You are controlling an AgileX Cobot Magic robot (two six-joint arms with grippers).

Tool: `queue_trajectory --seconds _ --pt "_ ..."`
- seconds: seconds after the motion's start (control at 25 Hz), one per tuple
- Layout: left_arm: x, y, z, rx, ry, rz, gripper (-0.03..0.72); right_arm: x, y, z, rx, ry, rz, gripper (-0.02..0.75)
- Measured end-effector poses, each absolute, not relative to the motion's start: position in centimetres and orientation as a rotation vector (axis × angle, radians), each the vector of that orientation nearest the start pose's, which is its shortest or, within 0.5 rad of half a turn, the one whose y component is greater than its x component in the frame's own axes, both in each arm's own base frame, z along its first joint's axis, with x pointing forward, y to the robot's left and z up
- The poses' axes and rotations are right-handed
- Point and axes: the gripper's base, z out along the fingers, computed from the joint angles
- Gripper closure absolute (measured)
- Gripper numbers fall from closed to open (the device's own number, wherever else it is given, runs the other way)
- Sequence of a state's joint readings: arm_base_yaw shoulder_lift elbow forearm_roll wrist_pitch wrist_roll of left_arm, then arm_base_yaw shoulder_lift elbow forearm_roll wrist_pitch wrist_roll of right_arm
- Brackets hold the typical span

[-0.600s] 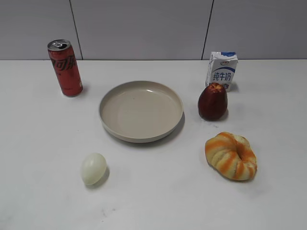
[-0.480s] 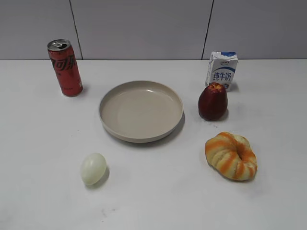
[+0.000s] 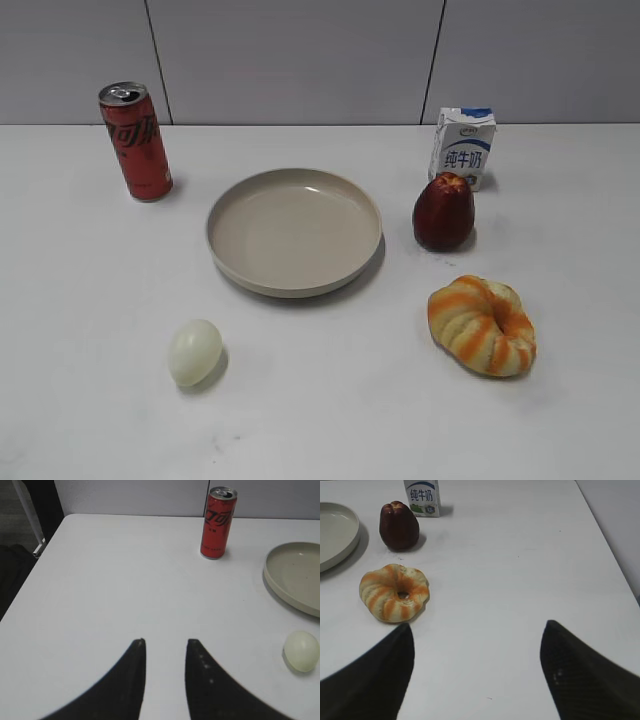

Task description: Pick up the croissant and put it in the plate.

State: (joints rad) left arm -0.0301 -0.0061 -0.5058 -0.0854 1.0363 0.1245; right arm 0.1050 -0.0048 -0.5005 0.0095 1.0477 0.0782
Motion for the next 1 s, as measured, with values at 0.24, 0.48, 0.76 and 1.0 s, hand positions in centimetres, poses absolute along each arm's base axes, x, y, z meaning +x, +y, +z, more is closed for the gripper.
queue_trajectory --seconds 0.24,0.48,0.76,1.0 --pt "-0.6 -0.7 28.1 0.158 1.999 -0.041 0.489 0.1 0.9 28.1 -0.031 2.047 0.243 0.145" --pt "-0.6 -0.7 28.1 0.158 1.999 -0.041 0.489 3.8 1.3 30.6 0.009 1.896 0.289 0.145" --pt "-0.6 -0.7 28.1 0.158 1.999 -0.041 0.489 11.1 1.8 30.9 0.018 1.935 0.244 0.143" --pt "-0.6 -0.7 28.1 0.158 1.999 -0.041 0.489 17.6 4.1 27.8 -0.096 2.317 0.301 0.118"
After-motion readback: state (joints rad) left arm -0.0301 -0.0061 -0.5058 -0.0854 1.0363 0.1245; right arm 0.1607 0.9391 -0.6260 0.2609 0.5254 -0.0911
